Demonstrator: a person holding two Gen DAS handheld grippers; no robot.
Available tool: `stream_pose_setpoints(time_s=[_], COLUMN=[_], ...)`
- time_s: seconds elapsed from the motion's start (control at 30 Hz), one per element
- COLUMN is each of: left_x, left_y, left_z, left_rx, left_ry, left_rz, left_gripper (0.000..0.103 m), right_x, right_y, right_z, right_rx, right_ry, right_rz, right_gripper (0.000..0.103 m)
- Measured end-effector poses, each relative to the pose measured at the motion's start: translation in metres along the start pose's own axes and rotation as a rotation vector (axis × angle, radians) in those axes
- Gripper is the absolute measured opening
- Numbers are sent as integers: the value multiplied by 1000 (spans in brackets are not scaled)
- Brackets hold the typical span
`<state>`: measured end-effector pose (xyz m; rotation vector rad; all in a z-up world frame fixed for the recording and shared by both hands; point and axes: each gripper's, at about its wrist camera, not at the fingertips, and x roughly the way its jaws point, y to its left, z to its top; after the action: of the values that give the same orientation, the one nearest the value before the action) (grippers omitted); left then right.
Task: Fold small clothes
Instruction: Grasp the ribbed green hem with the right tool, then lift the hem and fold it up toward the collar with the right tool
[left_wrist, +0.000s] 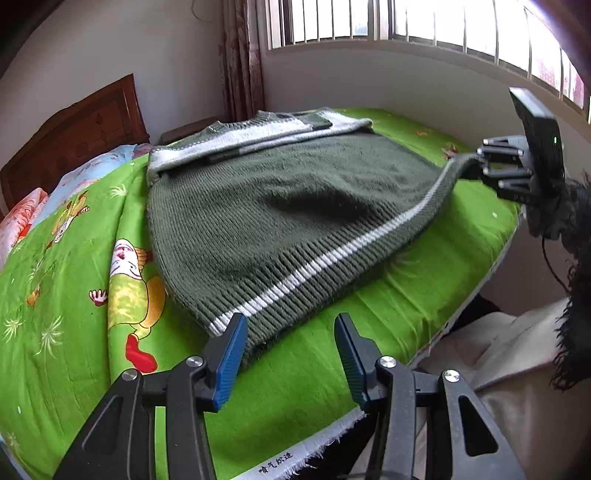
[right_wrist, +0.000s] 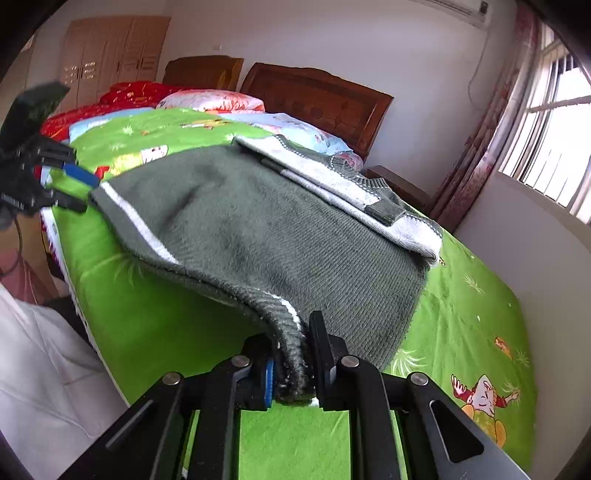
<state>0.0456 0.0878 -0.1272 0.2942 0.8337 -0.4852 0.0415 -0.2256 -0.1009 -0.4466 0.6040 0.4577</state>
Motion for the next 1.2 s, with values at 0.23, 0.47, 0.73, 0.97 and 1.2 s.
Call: stream_pose_setpoints(time_s=[0.23, 0.47, 0.73, 0.97, 1.2], left_x=[19, 27, 13, 5, 19], left_y=[-15, -24, -13, -7, -11], left_z=[5, 10, 21, 26, 20], left_rx=[132, 278, 278, 268, 313], left_ry=[21, -2, -51, -85, -53], left_rz=[118, 244, 164, 139, 139], left_gripper=[50, 50, 8, 8, 11], right_x=[-6, -7, -10, -4, -1], right_y=[-8, -15, -23, -35, -22], right_z=[20, 22, 12, -26, -36], right_rx=[24, 82, 104, 197, 142], right_ry=[-20, -22, -13, 38, 55], right_rz=[-17, -2, -17, -10, -10], right_gripper=[0, 0, 0, 0, 0])
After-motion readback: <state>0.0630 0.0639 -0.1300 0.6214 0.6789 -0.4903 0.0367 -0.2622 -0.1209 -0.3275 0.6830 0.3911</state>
